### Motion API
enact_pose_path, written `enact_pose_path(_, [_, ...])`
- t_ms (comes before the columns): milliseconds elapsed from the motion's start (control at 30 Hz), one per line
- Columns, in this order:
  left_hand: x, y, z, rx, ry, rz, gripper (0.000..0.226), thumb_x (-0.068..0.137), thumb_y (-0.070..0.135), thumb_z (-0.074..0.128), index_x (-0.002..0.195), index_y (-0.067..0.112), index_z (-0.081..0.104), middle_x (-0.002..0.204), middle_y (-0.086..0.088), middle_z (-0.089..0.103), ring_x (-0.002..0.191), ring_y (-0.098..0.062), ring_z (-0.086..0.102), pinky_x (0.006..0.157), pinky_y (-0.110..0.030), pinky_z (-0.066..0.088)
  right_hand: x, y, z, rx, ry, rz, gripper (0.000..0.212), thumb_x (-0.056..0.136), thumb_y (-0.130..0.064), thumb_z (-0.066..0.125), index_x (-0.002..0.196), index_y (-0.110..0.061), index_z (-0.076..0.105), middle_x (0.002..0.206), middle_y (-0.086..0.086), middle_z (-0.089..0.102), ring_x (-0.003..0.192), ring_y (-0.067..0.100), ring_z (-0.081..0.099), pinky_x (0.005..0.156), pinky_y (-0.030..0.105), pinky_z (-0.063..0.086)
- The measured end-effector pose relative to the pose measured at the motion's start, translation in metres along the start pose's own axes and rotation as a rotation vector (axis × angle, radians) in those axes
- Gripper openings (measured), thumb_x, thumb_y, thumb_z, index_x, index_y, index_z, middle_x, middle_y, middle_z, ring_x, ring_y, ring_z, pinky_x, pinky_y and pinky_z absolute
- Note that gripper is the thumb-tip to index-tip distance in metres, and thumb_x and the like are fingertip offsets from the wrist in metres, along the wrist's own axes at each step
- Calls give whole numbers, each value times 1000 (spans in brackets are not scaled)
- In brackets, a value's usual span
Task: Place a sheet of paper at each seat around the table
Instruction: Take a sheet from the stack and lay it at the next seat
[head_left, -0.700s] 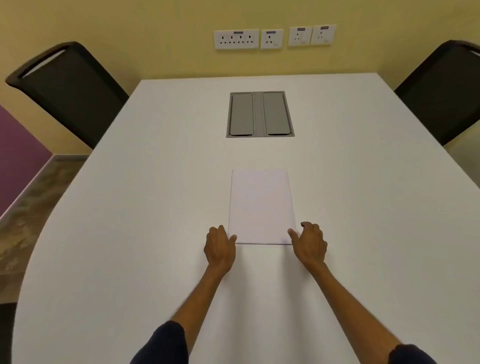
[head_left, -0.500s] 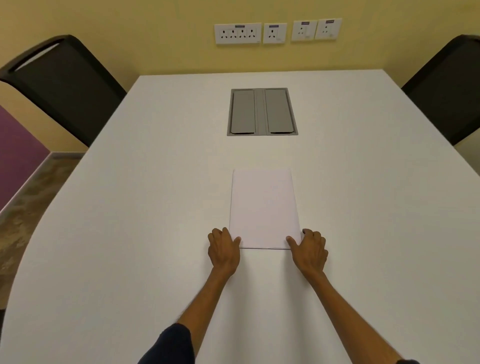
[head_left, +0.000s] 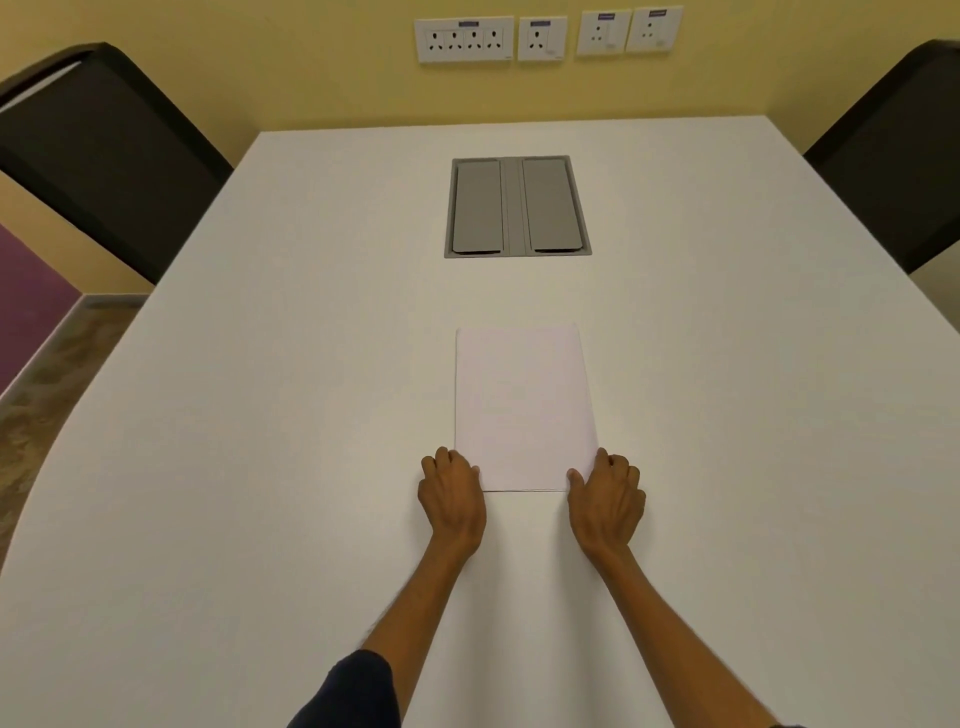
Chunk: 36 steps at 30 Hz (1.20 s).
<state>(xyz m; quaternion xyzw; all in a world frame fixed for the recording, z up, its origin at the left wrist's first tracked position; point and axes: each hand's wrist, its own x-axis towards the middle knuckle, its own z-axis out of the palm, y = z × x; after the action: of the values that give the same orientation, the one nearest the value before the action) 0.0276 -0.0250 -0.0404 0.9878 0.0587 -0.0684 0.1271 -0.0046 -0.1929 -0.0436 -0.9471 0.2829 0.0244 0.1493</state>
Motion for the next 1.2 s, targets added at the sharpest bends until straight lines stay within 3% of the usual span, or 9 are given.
enact_pose_path(167, [-2, 1, 7, 85, 4, 23, 29, 104, 22, 37, 126, 9, 51, 126, -5, 55, 111, -20, 53, 77, -28, 46, 0, 0, 4, -78, 10, -46, 47, 100, -36, 44, 137, -8, 42, 129, 6, 56, 115, 24, 50, 87, 35, 43])
enact_pose_path(300, [-3, 0, 13, 143, -9, 68, 44, 103, 13, 40, 145, 3, 33, 153, -12, 36, 126, -23, 49, 86, -29, 48, -1, 1, 9, -124, 31, -81, 47, 101, -34, 42, 139, -6, 40, 130, 6, 57, 113, 24, 53, 85, 35, 44])
enact_pose_path(467, [-4, -1, 17, 173, -25, 78, 50, 103, 12, 39, 149, -1, 23, 159, -16, 24, 137, -25, 42, 88, -29, 49, -1, 3, 14, -113, 53, -124, 44, 101, -28, 44, 140, -7, 43, 138, 7, 52, 114, 26, 54, 87, 37, 43])
enact_pose_path(600, [-3, -2, 18, 160, -33, 73, 51, 103, 13, 41, 149, 0, 24, 159, -15, 26, 138, -24, 42, 89, -28, 50, 0, 3, 15, 119, 167, -25, 25, 94, -17, 58, 116, -7, 64, 124, 12, 59, 110, 29, 55, 83, 41, 41])
enact_pose_path(733, [-2, -4, 16, 122, -13, 69, 49, 104, 18, 38, 149, 2, 27, 157, -12, 31, 134, -22, 46, 91, -28, 49, 6, 0, 12, 332, 213, 112, 16, 93, -18, 60, 102, -8, 69, 109, 10, 62, 101, 29, 57, 81, 39, 41])
enact_pose_path(867, [-5, -4, 10, -100, -4, 7, 49, 105, 30, 32, 147, 4, 31, 154, -9, 36, 136, -22, 42, 107, -33, 37, 12, -4, 8, 791, 111, 350, 22, 94, -21, 59, 110, -9, 68, 108, 13, 70, 95, 33, 66, 83, 39, 54])
enact_pose_path(1000, [-6, -5, -2, -471, 64, -47, 54, 101, 32, 47, 145, 2, 37, 153, -12, 39, 141, -27, 37, 118, -39, 25, 16, -1, 2, 1188, -23, 546, 26, 90, -13, 66, 116, -5, 67, 107, 12, 67, 89, 33, 69, 80, 41, 59])
enact_pose_path(1100, [-1, -8, -14, -758, 21, -134, 63, 97, 33, 56, 147, 3, 34, 150, -14, 43, 140, -29, 39, 116, -39, 31, 14, 4, -6, 1387, -63, 596, 29, 90, -9, 66, 118, -1, 64, 105, 10, 65, 76, 24, 67, 77, 35, 57])
enact_pose_path(1200, [7, -8, -25, -939, -28, -250, 67, 93, 31, 63, 146, 3, 36, 137, -15, 57, 127, -30, 52, 104, -33, 41, 8, 8, -13, 1495, -85, 579, 33, 91, -6, 65, 123, 2, 61, 109, 12, 65, 84, 25, 65, 77, 35, 56])
